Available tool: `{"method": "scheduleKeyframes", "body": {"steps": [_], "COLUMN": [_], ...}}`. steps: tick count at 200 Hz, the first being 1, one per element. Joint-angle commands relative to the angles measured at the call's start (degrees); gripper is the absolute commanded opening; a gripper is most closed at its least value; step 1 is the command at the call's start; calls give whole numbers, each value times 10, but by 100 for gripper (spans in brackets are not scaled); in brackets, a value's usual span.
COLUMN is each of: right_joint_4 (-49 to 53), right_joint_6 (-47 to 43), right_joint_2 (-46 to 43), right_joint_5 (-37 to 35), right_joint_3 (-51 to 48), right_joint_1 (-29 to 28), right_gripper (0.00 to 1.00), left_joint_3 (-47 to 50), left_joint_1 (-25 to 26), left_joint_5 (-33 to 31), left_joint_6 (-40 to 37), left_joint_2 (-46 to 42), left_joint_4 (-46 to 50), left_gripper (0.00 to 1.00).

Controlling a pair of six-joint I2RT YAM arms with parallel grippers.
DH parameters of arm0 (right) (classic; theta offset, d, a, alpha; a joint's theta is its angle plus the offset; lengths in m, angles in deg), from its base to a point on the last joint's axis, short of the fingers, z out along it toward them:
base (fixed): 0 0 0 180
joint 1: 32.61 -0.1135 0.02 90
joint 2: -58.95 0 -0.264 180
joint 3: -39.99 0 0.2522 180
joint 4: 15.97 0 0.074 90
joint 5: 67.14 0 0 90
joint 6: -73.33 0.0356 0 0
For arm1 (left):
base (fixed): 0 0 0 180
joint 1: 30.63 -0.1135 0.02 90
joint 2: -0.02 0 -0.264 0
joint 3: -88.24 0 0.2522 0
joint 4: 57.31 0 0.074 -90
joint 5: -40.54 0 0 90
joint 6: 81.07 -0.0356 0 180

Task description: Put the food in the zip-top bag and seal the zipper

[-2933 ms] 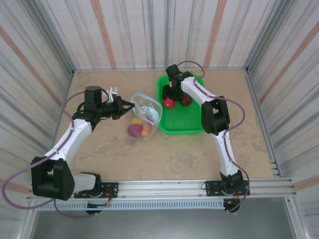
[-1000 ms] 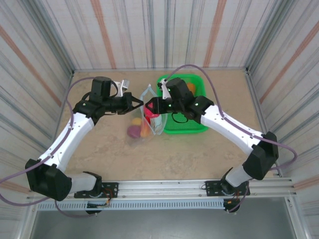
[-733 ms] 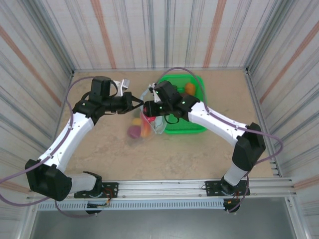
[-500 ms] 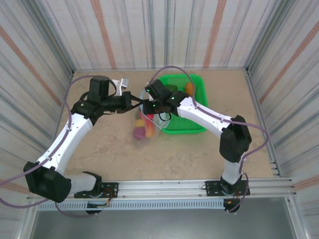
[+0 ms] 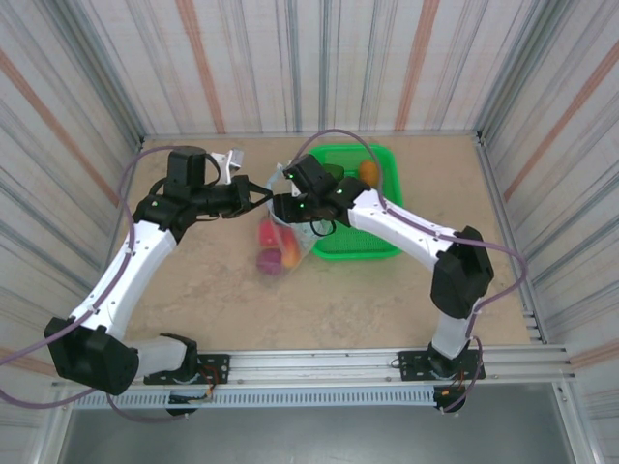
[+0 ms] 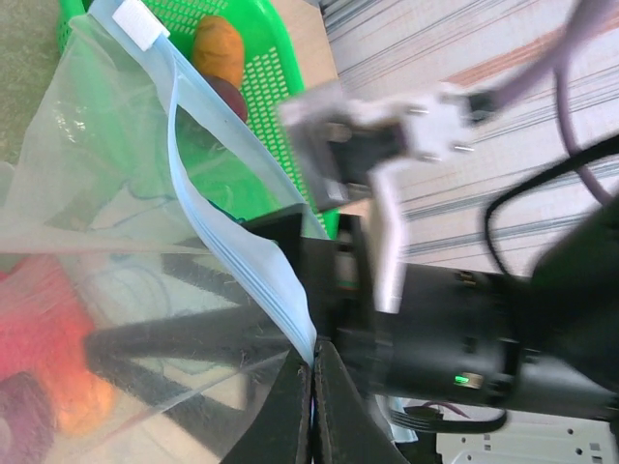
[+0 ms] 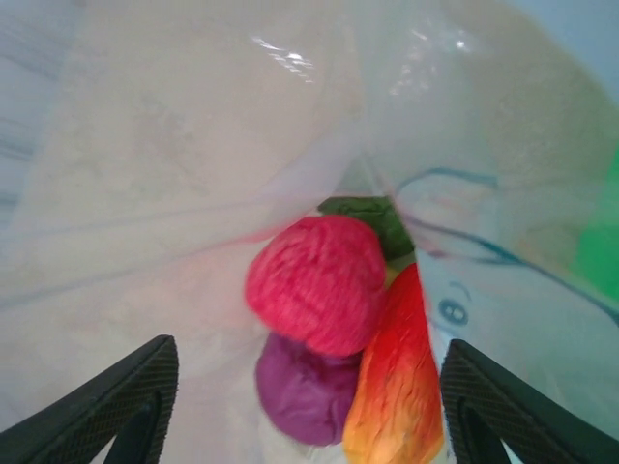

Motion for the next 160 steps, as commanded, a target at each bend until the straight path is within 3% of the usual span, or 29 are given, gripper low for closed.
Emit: {"method": "scheduleKeyframes", "body": {"steps": [1,33,60,70,109,160], "right_joint_4": [-28,-38,-56,-60,-1,49], "right_joint_6": [-8,-5,-6,-5,-3,-52], "right_joint_2": [-71,-125,-175,-190,-179,-85], "right_joint_5": [19,48,66,72,56,-43], "right_joint_3": [-12,-47,-94,-107,-114,-99], "right_joint_1": [4,46,92,109,186,229], "right_gripper": [69,59,36,33,38,64], "left_joint_3": [-4,2,15,23,68,94], "left_joint_1": [-5,-6,-5,-5,-5,-5], "left_joint_5": [-4,1,4,10,12,9], "left_joint_6": [-24,-22,-16,-10,3,-4], "left_joint_2": [-18,-22,-19,-18,-31,-54], "left_joint_4": [4,-1,-16,-27,-89,-125], "left_gripper": [0,0,0,0,0,0]}}
